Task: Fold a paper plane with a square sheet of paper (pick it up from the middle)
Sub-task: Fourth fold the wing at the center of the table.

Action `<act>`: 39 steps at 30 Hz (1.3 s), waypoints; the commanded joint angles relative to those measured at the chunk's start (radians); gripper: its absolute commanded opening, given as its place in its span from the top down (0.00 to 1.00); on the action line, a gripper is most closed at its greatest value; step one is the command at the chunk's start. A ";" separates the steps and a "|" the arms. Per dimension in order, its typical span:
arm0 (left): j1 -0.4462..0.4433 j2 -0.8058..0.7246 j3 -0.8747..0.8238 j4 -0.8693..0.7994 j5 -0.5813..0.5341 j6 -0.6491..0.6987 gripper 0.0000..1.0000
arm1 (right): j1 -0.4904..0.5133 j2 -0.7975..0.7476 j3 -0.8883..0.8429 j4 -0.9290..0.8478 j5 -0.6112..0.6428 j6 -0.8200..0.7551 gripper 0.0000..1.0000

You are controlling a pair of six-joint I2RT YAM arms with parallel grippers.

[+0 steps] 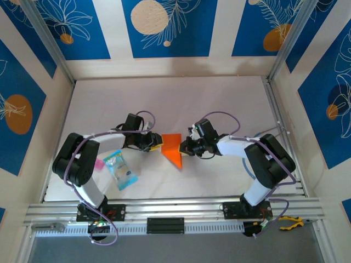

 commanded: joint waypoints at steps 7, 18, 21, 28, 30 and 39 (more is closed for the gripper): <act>0.013 0.043 0.037 0.011 0.051 -0.027 0.60 | -0.024 -0.047 -0.061 0.101 -0.070 0.024 0.96; 0.013 0.089 0.054 0.014 0.078 -0.044 0.60 | -0.033 -0.065 -0.108 0.184 -0.096 0.053 0.97; 0.013 0.092 0.056 0.013 0.074 -0.048 0.60 | -0.038 -0.072 -0.119 0.205 -0.106 0.058 0.97; 0.012 0.107 0.066 0.013 0.082 -0.049 0.59 | -0.046 -0.086 -0.144 0.252 -0.119 0.071 0.97; 0.012 0.110 0.071 0.011 0.085 -0.050 0.60 | -0.049 -0.092 -0.155 0.274 -0.123 0.079 0.97; 0.007 0.123 0.078 0.025 0.098 -0.062 0.60 | -0.057 -0.116 -0.172 0.285 -0.131 0.078 0.98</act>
